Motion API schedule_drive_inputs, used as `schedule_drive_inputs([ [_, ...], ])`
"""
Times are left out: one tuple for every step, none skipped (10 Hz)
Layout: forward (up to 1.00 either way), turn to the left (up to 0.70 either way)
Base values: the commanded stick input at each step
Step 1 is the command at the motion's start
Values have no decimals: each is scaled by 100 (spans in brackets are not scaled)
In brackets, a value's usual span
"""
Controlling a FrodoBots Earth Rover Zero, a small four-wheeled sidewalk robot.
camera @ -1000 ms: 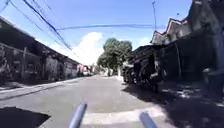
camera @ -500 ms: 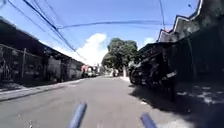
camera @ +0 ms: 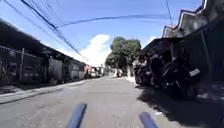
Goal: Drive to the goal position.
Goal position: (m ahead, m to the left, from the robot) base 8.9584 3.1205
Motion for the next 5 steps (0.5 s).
schedule_drive_inputs([
  [100, 0],
  [100, 0],
  [100, 0],
  [100, 1],
  [100, 1],
])
